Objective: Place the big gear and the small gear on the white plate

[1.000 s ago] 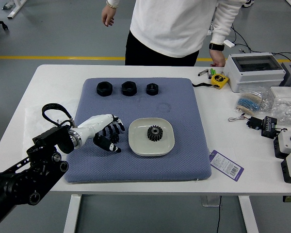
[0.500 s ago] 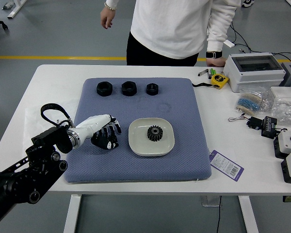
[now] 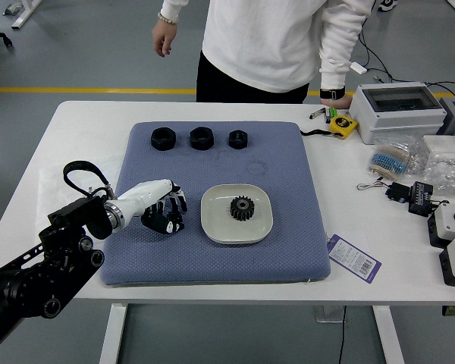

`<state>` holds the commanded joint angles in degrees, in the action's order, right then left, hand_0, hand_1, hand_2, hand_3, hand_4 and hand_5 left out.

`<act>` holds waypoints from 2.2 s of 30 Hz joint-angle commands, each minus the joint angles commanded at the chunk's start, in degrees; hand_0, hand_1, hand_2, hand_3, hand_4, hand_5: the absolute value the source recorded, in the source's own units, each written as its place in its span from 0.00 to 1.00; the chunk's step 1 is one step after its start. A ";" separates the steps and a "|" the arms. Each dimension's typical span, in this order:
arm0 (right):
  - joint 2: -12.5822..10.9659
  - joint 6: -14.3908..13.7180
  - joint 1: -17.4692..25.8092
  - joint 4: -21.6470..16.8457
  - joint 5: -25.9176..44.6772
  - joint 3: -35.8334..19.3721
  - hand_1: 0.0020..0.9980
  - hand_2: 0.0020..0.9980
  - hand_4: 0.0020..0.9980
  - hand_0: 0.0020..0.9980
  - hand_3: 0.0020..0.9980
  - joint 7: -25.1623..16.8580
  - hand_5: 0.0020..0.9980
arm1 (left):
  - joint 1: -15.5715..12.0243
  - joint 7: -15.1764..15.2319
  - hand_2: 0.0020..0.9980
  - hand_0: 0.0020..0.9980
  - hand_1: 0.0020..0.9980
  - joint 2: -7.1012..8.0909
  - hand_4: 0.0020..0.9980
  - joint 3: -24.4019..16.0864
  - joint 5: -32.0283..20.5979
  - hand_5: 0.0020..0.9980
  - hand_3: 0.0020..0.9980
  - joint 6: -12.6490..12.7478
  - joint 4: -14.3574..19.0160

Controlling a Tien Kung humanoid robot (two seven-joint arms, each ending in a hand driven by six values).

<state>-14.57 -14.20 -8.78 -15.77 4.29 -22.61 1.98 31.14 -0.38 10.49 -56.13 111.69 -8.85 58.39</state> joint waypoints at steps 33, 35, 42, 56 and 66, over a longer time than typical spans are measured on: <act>0.00 -0.19 -0.02 -0.06 -0.86 -0.52 0.65 0.73 0.84 0.65 0.58 0.32 0.68 | 5.31 1.97 0.30 0.20 0.20 -4.17 0.59 7.17 -3.65 0.00 0.49 3.30 3.89; 0.02 -0.24 0.02 -0.07 -0.96 -0.56 0.65 0.73 0.84 0.65 0.58 0.34 0.68 | 5.75 2.25 0.34 0.21 0.22 -4.65 0.78 8.09 -3.76 0.00 0.56 3.82 2.77; 0.02 -0.32 0.18 -0.12 -1.48 -0.81 0.65 0.73 0.84 0.65 0.58 0.43 0.68 | 7.06 3.31 0.41 0.22 0.28 -6.70 0.95 9.01 -3.50 0.14 0.58 8.47 -2.57; 0.03 -0.37 0.46 -0.18 -1.87 -1.06 0.65 0.73 0.84 0.65 0.58 0.54 0.68 | 6.83 3.46 0.43 0.24 0.30 -7.37 1.00 8.80 -2.70 0.24 0.60 8.84 -5.86; -0.02 -0.21 0.21 -0.11 -0.77 -0.44 0.65 0.73 0.84 0.65 0.58 0.17 0.68 | 4.35 4.73 0.43 0.25 0.30 -7.42 1.00 2.21 -1.67 0.26 0.60 10.06 -1.82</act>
<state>-14.59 -14.41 -8.57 -15.88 3.51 -23.05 2.15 35.49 4.35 3.07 -53.92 110.03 1.21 56.58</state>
